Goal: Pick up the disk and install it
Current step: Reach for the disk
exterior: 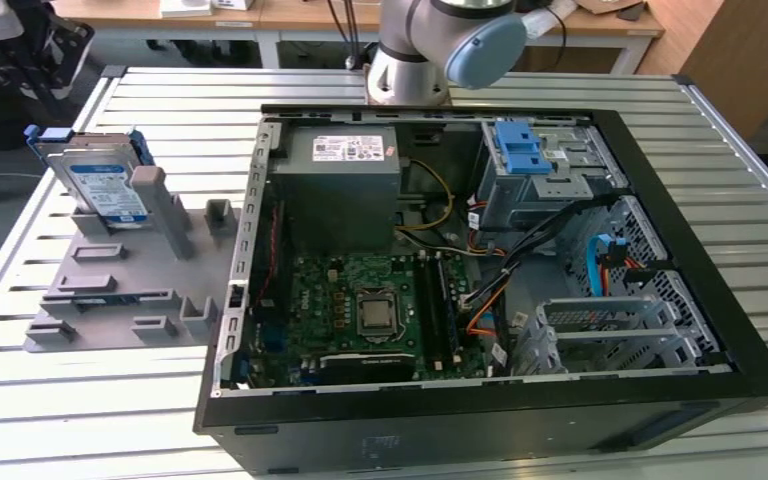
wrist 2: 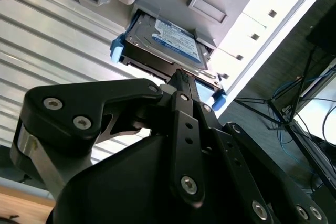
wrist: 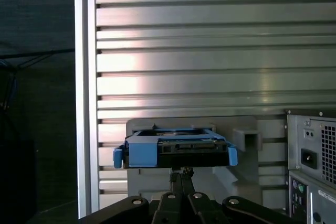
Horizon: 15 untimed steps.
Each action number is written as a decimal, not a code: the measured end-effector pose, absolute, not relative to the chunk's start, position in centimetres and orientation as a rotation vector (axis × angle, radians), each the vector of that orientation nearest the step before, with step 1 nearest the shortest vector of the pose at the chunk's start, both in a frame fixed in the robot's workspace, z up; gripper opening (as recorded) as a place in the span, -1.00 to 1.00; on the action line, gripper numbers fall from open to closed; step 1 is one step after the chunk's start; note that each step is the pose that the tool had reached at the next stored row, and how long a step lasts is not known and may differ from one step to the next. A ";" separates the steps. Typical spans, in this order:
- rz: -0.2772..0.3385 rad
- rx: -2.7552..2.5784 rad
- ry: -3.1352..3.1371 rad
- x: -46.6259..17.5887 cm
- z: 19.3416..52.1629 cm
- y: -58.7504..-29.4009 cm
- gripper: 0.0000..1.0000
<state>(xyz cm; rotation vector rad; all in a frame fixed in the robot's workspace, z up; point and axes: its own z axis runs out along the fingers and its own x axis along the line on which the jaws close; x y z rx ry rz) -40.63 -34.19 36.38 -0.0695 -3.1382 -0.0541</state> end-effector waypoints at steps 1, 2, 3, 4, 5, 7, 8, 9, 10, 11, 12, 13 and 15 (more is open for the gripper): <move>-0.054 -0.070 -3.138 -40.8 36.4 -34.2 -0.79; -0.054 -0.069 -3.138 -40.9 36.4 -34.2 -0.79; -0.054 -0.069 -3.138 -41.0 36.3 -34.2 -0.79; -0.054 -0.069 -3.138 -41.2 36.3 -34.2 -0.79; -0.054 -0.070 -3.138 -41.3 36.3 -34.2 -0.79; -0.054 -0.069 -3.138 -41.6 36.3 -34.2 -0.79; -0.054 -0.069 -3.138 -41.8 36.3 -34.2 -0.79; -0.054 -0.069 -3.138 -41.9 36.3 -34.2 -0.79; -0.054 -0.069 -3.138 -42.1 36.3 -34.2 -0.79; -0.054 -0.070 -3.138 -42.2 36.3 -34.2 -0.79; -0.054 -0.069 -3.138 -42.3 36.3 -34.2 -0.79; -0.054 -0.069 -3.138 -42.4 36.3 -34.2 -0.79; -0.054 -0.069 -3.138 -42.4 36.3 -34.2 -0.79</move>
